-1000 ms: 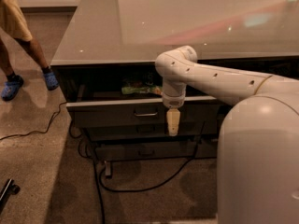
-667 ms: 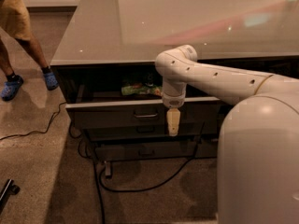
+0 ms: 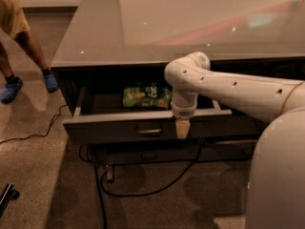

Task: Open top drawer

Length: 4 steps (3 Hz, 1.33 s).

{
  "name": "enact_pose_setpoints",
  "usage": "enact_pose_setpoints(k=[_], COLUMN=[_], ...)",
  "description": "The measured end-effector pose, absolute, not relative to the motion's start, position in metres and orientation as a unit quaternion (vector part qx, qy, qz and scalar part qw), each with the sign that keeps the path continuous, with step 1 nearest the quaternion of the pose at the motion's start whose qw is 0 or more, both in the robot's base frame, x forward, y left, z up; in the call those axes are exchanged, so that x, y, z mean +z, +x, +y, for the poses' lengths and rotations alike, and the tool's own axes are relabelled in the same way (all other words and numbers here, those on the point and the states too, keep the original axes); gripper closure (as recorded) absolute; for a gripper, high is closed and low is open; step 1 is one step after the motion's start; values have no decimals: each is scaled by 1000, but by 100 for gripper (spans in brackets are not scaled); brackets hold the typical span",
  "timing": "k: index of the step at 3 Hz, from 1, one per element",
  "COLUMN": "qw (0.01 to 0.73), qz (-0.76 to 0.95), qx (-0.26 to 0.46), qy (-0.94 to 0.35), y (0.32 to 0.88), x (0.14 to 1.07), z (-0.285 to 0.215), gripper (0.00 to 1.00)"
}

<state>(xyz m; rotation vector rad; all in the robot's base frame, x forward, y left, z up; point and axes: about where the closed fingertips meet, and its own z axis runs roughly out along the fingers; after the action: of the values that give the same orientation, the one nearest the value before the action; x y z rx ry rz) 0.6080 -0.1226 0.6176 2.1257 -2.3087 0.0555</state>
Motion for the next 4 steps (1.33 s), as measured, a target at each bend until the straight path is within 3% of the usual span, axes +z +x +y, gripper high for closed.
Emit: enact_pose_setpoints(k=[1, 2, 4], qw=[-5, 11, 11], qz=[-743, -740, -740], qx=[27, 24, 24], qy=[668, 672, 672], y=[582, 565, 563], x=[628, 621, 622], z=[-128, -132, -132], gripper=[65, 63, 17])
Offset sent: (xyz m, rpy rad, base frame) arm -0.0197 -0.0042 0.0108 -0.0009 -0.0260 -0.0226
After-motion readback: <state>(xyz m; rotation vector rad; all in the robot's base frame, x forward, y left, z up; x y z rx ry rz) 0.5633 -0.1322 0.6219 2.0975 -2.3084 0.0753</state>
